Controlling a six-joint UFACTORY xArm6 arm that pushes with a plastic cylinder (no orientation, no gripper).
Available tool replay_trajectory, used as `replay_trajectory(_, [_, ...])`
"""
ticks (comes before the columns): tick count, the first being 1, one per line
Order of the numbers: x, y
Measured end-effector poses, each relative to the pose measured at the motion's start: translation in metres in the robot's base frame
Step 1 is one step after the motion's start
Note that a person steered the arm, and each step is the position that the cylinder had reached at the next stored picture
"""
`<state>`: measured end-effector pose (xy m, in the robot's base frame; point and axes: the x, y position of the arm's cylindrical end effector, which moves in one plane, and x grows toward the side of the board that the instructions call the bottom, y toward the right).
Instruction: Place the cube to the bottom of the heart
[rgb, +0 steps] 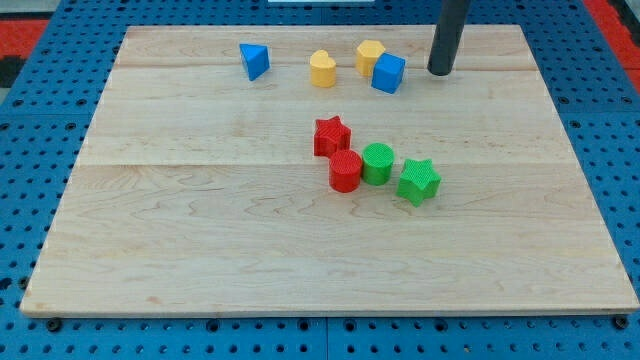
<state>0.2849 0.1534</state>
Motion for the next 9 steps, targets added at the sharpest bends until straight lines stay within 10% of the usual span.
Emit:
replay_trajectory(4, [0.007, -0.127])
replay_trajectory(5, [0.036, -0.038])
replay_trajectory(9, [0.030, -0.121])
